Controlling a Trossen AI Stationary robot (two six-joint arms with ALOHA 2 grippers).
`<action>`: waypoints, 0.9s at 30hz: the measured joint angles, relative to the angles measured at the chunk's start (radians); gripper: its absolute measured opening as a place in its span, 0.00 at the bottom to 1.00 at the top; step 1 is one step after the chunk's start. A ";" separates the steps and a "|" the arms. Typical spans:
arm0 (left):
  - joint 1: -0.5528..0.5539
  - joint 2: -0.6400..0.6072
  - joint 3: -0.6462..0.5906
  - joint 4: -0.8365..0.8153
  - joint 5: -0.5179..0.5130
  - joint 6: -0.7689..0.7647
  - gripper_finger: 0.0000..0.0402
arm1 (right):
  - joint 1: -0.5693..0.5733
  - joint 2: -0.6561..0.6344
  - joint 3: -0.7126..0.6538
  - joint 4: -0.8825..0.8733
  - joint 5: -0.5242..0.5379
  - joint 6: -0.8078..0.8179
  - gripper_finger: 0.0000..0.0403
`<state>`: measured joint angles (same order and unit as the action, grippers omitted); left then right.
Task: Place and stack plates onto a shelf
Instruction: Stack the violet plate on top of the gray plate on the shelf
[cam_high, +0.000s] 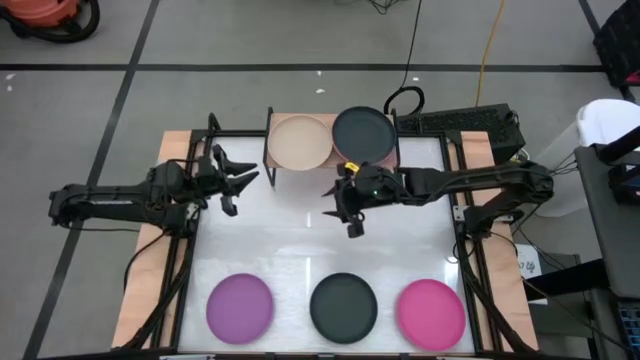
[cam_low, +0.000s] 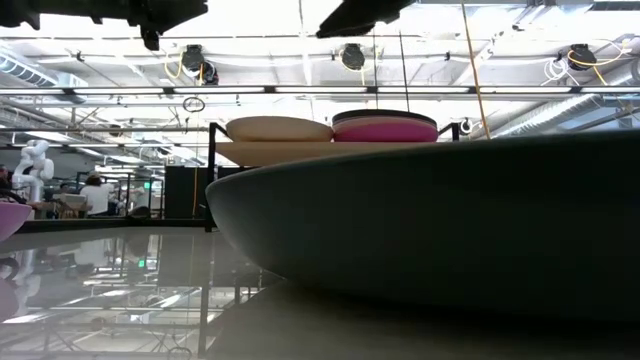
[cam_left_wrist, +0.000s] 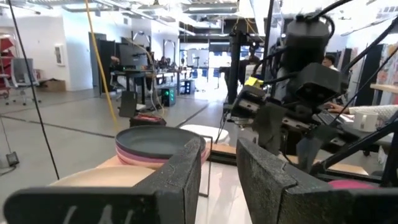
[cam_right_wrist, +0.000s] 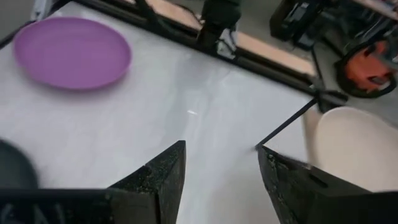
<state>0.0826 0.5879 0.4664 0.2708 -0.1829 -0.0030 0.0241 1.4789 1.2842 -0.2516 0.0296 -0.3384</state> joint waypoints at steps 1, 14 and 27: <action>0.000 0.007 0.000 0.000 0.000 0.000 0.26 | 0.008 -0.011 -0.017 -0.001 0.001 0.008 0.45; 0.000 0.140 0.000 0.003 0.003 -0.025 0.26 | 0.096 -0.280 -0.430 0.276 0.106 0.144 0.45; -0.076 0.211 0.000 0.029 0.079 -0.019 0.26 | 0.102 -0.489 -0.763 0.615 0.105 0.268 0.45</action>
<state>0.0071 0.7994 0.4664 0.3000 -0.1043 -0.0221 0.1265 0.9901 0.5208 0.3636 0.1349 -0.0702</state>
